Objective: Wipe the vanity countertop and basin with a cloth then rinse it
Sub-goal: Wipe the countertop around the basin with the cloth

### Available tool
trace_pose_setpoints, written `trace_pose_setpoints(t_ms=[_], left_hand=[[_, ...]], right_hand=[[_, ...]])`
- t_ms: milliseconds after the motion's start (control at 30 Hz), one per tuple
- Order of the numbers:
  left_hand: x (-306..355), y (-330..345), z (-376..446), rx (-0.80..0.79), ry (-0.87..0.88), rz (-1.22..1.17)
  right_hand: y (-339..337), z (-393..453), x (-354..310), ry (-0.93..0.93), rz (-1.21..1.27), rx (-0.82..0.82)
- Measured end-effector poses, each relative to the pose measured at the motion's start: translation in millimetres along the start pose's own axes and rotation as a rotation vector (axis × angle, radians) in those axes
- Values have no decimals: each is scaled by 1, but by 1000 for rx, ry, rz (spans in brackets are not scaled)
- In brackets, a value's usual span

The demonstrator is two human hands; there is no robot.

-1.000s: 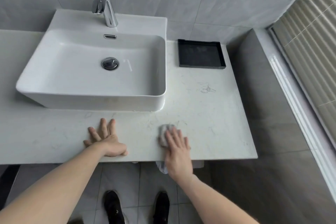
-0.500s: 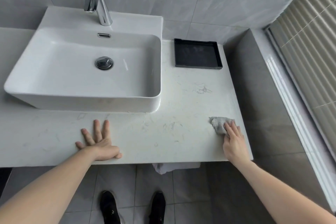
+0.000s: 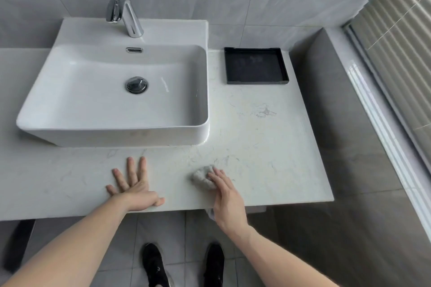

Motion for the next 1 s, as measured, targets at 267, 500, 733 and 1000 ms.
trace_pose_setpoints(t_ms=[267, 500, 733, 1000], left_hand=[[-3, 0, 6, 16, 16, -11], [-6, 4, 16, 51, 64, -35], [-24, -5, 14, 223, 189, -56], [-147, -67, 33, 398, 297, -147]], right_hand=[[-164, -15, 127, 338, -255, 225], [-82, -35, 90, 438, -406, 88], [86, -7, -60, 29, -267, -12], [13, 12, -35, 218, -82, 242]])
Point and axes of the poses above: each hand's wrist, its own z-axis towards the middle knuckle, its own y-axis out of the palm, x = y × z, the point moved 8 cm from there along z, towards the middle knuckle, and after that the axes turned 11 degrees about -y, right-handed, at the moved point
